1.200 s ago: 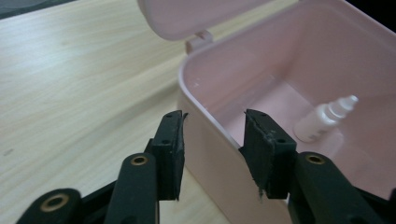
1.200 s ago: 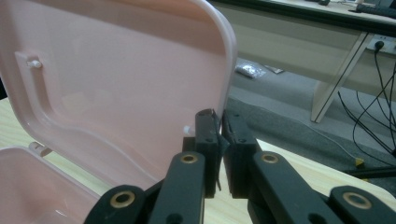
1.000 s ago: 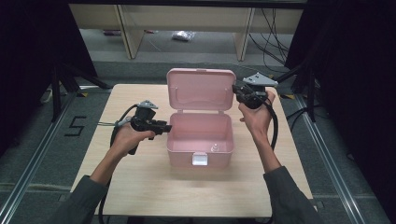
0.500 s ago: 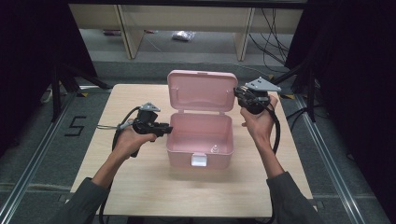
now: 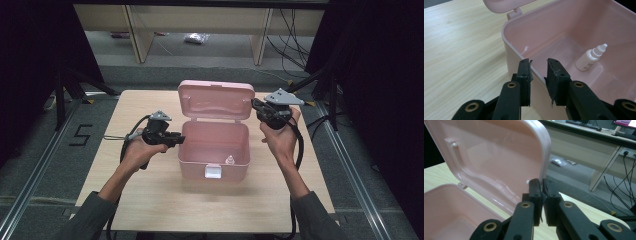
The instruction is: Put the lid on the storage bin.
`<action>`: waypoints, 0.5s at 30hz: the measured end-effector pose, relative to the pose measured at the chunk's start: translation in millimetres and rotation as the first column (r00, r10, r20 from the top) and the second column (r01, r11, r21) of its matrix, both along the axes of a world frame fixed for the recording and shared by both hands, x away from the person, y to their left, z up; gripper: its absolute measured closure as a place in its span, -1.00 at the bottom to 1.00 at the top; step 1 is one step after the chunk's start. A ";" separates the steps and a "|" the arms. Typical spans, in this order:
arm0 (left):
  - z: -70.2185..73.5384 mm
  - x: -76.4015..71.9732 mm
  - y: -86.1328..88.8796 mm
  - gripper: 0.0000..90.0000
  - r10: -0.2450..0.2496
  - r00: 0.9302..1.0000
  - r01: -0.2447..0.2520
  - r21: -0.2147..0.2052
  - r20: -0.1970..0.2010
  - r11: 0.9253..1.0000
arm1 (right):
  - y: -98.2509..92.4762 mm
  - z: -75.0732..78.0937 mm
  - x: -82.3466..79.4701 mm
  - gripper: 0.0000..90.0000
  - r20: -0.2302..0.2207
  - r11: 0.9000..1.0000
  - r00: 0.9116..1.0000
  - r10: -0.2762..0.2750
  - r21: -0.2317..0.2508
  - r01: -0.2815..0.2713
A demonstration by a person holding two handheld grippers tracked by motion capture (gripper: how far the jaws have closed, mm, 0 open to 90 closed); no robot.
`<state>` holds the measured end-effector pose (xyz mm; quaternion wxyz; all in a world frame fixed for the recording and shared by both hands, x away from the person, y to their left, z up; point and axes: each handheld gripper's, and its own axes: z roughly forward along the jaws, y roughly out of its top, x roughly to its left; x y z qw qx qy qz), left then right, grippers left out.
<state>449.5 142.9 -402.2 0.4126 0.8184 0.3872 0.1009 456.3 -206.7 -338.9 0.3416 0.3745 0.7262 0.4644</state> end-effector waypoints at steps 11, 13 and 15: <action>-1.5 -2.1 0.2 0.57 -0.004 1.000 0.004 0.000 0.013 1.000 | -0.5 -2.7 -10.0 0.94 0.008 1.000 1.000 0.004 0.007 -0.004; -1.6 -2.3 0.3 0.57 0.000 1.000 0.000 -0.001 0.014 1.000 | -0.5 -3.3 -12.5 0.94 0.007 1.000 1.000 -0.004 0.011 0.004; -1.8 -2.4 0.5 0.57 -0.001 1.000 0.001 -0.003 0.014 1.000 | -1.6 -4.1 -13.8 0.94 0.015 1.000 1.000 0.006 0.013 -0.006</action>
